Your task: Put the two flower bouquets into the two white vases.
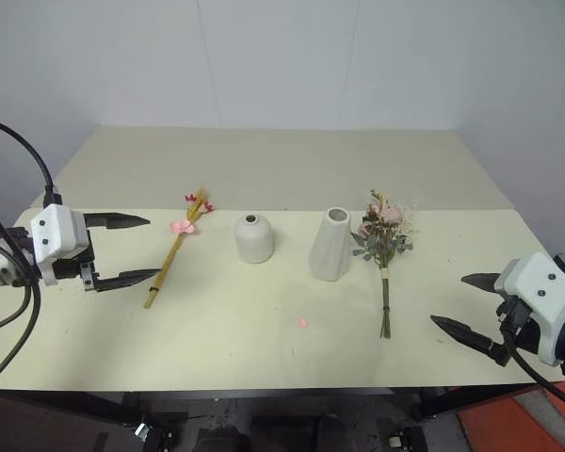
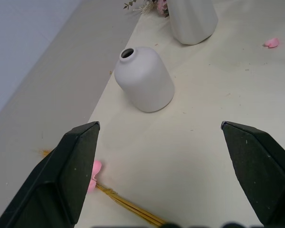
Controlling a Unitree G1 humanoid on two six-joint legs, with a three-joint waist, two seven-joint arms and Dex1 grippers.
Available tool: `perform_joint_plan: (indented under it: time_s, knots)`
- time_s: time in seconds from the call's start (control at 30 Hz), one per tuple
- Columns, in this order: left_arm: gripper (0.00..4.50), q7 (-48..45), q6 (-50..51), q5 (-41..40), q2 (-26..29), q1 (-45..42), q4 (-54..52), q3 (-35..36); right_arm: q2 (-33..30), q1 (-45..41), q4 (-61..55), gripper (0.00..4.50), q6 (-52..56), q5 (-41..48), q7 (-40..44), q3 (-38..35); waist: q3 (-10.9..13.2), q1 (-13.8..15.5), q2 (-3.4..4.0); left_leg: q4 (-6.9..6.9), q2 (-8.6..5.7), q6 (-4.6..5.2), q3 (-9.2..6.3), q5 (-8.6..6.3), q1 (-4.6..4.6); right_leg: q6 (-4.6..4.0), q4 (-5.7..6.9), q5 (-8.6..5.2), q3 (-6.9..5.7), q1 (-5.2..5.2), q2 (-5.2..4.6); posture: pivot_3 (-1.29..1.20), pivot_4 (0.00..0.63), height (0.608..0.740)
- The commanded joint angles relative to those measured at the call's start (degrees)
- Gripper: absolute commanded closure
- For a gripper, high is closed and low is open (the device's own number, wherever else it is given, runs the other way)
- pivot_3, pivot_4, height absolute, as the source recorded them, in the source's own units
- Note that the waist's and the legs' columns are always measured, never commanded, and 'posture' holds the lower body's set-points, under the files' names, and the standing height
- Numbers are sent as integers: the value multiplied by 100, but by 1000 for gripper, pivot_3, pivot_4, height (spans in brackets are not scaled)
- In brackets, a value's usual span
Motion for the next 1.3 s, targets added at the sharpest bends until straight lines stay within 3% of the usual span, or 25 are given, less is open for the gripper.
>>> perform_joint_plan:
  time_s: [0.03,0.4,0.57,0.67,0.77,0.9,1.2,1.3]
  knots:
    - [32,-28,8,-92,103,-21,-116,155,-113,-64,-94,0,10,9,-21,-169,0,0,0,0,0,0,0,0,0,0,0,0,0,0,0,0,150,740]
    - [32,-28,-106,-59,71,-25,-146,139,-109,-179,-62,0,124,75,-123,-140,0,-2,0,0,0,0,0,0,0,0,-1,0,0,0,0,0,150,740]
    - [32,-64,-146,-64,-166,-301,-253,-245,-614,-1114,227,0,1030,3,-663,1020,0,-20,0,0,0,0,2,0,4,-1,2,0,2,3,1,0,150,740]
    - [32,-73,-173,23,-423,-588,-293,-613,-728,-2446,827,0,2163,40,-1139,2226,-1,-18,-1,3,-1,0,2,0,5,-5,1,3,2,6,0,0,150,740]
    - [32,-63,-233,139,-647,-825,-260,-903,-437,-3752,1578,0,3165,4,-1470,3140,0,-23,-2,3,-3,0,-1,0,-7,-46,-2,27,1,-6,1,0,150,740]
    - [32,65,-383,368,-907,-1004,-201,-1165,-27,-4721,2423,0,3736,-198,-1778,3870,1,-13,0,2,-4,5,-7,-3,-33,-51,-5,31,-3,-25,2,0,150,740]
    - [32,152,-538,508,-1113,-794,-253,-1279,917,-5708,3790,0,4052,-326,-2178,4167,0,-13,1,22,-9,9,-8,-3,-102,-45,3,43,-5,-94,-4,0,150,740]
    - [0,154,-558,525,-1115,-737,-265,-1262,1126,-5843,4236,623,3969,-435,-2250,4250,0,-15,1,23,-9,9,-8,-3,-101,-45,3,43,-5,-93,-4,0,150,740]
